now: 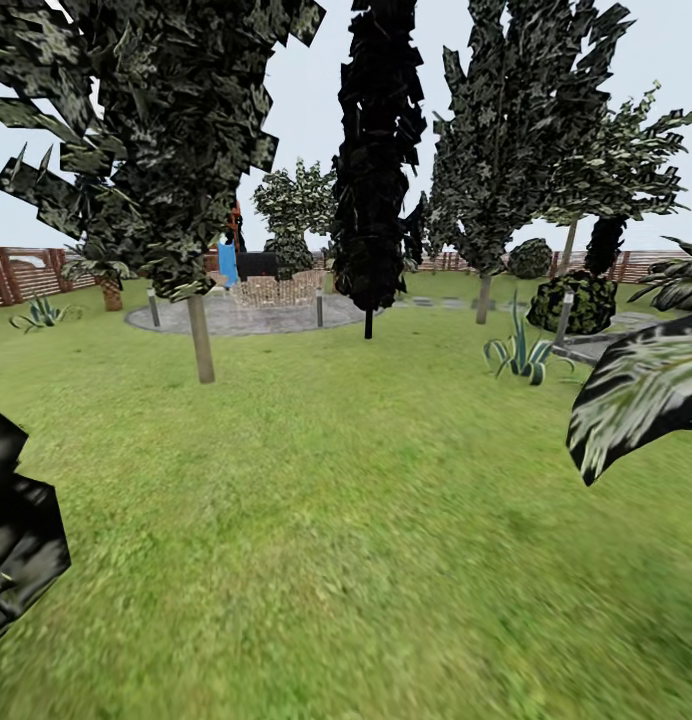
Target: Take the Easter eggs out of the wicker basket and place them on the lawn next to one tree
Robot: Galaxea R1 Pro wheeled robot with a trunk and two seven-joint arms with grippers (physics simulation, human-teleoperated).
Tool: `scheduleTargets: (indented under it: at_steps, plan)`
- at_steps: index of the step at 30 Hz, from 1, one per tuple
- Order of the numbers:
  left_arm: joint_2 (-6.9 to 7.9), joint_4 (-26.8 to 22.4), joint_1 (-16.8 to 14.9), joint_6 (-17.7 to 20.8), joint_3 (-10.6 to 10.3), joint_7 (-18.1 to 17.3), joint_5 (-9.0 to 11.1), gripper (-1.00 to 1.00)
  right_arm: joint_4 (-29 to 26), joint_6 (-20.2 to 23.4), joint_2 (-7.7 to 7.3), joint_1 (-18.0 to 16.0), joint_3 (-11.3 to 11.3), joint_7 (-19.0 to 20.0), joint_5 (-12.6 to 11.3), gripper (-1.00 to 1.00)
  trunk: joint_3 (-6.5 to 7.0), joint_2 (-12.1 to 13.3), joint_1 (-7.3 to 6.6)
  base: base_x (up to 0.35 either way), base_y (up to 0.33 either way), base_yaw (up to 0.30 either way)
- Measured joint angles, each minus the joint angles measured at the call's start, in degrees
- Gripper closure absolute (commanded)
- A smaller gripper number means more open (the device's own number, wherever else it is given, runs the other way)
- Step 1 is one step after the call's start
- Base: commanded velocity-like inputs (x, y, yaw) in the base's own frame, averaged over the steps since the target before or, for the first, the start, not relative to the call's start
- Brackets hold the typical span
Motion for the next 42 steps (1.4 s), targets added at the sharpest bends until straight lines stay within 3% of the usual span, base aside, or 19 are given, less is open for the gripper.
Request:
scheduleTargets:
  at_steps: [19,42]
  plan:
    - [0.0,0.0,0.0,0.0,0.0,0.0,0.0,-1.0,-0.1,-0.1,0.0,0.0,0.0,0.0,0.0,-1.0,0.0,0.0,0.0,0.331,0.0,0.092]
    - [0.0,0.0,0.0,0.0,0.0,0.0,0.0,-1.0,-0.1,-0.1,-0.23,0.0,-0.4,0.0,-0.1,-1.0,0.0,0.0,0.0,0.331,0.0,0.006]
